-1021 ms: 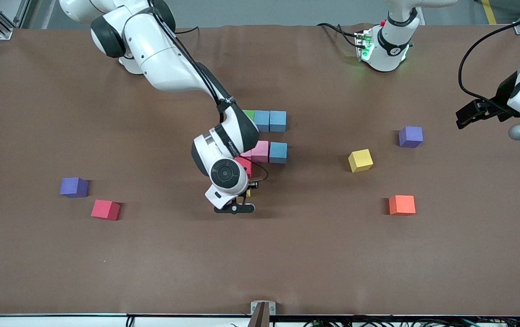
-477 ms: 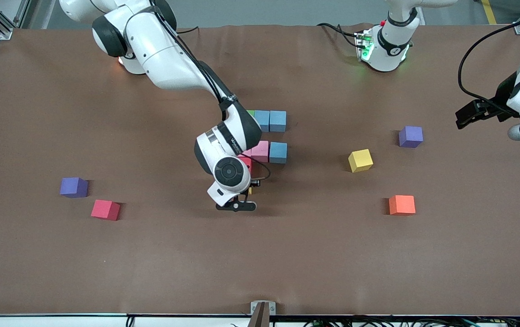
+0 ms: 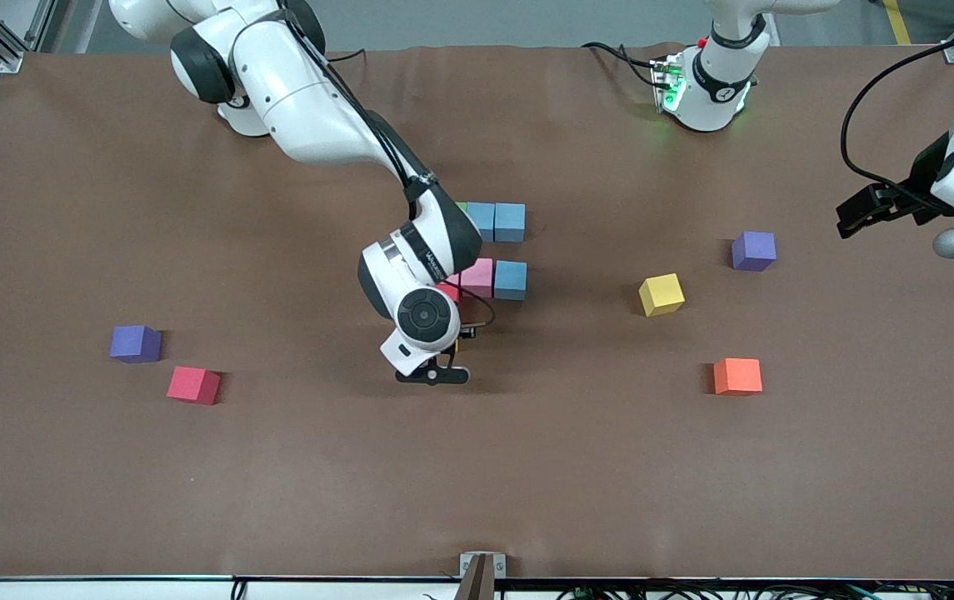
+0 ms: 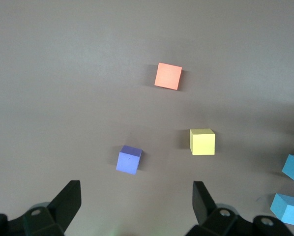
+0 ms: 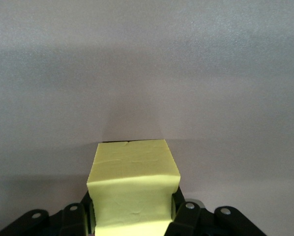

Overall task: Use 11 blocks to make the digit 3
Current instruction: 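Lower the yellow cube below the red cube and open the right gripper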

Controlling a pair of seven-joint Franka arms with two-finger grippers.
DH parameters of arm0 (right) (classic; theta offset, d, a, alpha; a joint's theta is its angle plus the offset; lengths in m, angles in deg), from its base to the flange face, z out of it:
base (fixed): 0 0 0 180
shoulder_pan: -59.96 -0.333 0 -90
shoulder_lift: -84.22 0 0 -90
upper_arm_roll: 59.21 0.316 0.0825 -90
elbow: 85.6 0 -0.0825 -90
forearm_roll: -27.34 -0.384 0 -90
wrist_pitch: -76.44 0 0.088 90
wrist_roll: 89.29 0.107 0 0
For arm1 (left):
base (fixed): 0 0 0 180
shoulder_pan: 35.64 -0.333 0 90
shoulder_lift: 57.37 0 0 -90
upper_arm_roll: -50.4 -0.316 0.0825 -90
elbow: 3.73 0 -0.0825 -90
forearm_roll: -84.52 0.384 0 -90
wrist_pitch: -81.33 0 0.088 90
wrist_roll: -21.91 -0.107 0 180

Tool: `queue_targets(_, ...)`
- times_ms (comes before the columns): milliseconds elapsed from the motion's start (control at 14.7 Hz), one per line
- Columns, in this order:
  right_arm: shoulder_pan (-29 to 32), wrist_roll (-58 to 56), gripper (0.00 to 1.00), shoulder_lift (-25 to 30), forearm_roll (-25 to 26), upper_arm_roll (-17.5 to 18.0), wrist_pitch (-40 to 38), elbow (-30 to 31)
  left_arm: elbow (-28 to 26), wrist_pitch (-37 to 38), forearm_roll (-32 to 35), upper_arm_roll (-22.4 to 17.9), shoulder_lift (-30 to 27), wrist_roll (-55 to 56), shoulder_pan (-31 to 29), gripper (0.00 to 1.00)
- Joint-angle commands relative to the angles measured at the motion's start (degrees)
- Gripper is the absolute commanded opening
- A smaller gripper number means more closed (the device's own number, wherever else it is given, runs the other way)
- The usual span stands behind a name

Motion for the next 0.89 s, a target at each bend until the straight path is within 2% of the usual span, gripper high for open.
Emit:
queue_targets(0,-0.7,1.6,0.36,-0.5,-1.2,-1.0,-0.6,-1.3,0.1,-0.3,-0.6,-0.2,-0.4,-0.6,0.1,1.0)
queue_targets(68,-0.7,1.8,0.39,-0.5,-1.2,-1.0,-0.4,-1.2,0.1,-0.3,-0.6,-0.2,-0.4,-0.1,0.2,1.0)
queue_targets(136,-0.7,1.8,0.46,-0.5,-1.2,-1.0,-0.4,-1.2,0.1,-0.3,-0.6,-0.2,-0.4,-0.1,0.1,1.0)
queue_targets(204,-0.7,1.7,0.92,-0.5,-1.2,-0.9,-0.3,-1.2,0.1,-0.3,-0.6,-0.2,-0.4,-0.2,0.1,1.0)
queue_targets(272,-0.7,1.7,1.0,-0.5,-1.2,-0.9,-0.3,-1.2,0.1,-0.3,-0.7,-0.2,-0.4,0.0,0.2,1.0)
queue_targets(817,2.5,1.6,1.0,2.8,-0.9,-1.2,-2.1,-1.1,0.2,-0.3,-0.9,-0.1,-0.4,0.1,0.2,1.0)
